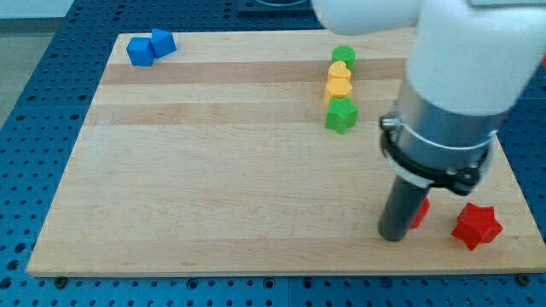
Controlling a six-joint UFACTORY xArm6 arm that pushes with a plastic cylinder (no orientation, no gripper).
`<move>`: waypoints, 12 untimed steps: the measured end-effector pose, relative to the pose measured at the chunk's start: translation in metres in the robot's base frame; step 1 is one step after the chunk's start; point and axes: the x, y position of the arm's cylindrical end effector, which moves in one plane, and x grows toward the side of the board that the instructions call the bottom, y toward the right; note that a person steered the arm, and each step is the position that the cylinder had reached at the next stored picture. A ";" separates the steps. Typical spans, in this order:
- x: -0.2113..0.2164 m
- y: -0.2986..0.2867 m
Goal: Push the red circle into the red star
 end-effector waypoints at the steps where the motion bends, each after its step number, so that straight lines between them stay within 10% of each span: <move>1: 0.000 0.013; 5: -0.063 -0.011; 12: -0.042 0.024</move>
